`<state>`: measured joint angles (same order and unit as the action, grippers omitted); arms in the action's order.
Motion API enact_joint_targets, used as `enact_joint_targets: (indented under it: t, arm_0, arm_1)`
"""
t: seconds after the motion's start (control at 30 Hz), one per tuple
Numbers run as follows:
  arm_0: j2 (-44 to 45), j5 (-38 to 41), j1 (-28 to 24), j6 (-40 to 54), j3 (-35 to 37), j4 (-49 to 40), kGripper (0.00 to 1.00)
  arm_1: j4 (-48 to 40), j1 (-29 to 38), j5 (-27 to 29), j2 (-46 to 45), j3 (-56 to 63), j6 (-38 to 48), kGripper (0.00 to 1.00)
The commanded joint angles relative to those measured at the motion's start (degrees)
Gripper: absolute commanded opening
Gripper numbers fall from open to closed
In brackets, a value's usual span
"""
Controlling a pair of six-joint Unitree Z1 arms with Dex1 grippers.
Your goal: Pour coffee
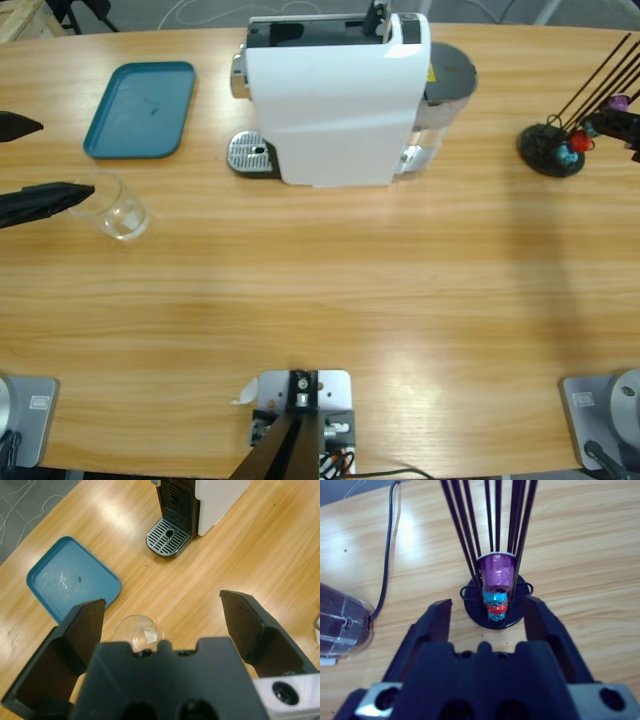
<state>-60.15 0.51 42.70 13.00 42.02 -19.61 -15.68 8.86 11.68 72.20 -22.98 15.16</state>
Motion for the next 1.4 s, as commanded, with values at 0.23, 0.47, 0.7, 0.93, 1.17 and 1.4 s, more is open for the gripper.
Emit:
enact_joint_targets:
  t: [0.23, 0.47, 0.7, 0.93, 1.17, 1.4]
  arm_0:
    - [-2.31, -0.68, 1.37, 0.69, -1.52, 3.09, 1.0]
    - [-2.43, -0.65, 1.86, 0.36, -1.7, 3.09, 1.0]
    - [-2.77, -0.77, 4.5, -0.12, -1.94, 3.09, 1.0]
    - [-3.93, -0.86, 6.54, -1.31, -1.7, 3.09, 1.0]
    - [-3.87, -2.04, 6.59, -1.4, -1.77, 3.09, 1.0]
    - [-3.84, -2.19, 6.57, -1.66, -2.14, 3.09, 1.0]
  arm_1:
    - [-3.27, -3.15, -1.08, 4.97, 1.33, 0.7, 0.334]
    - [-4.19, -3.15, -1.43, 5.83, 0.87, 0.49, 0.303]
    - [-5.87, -3.5, -1.5, 6.28, 0.84, 0.63, 0.301]
    - [-6.03, -3.62, -1.31, 6.64, 0.64, 0.47, 0.196]
    - [-6.03, -3.67, -0.61, 6.44, 0.52, 0.05, 0.0]
    - [-2.2, -3.67, 0.34, 4.14, -1.4, -0.04, 0.0]
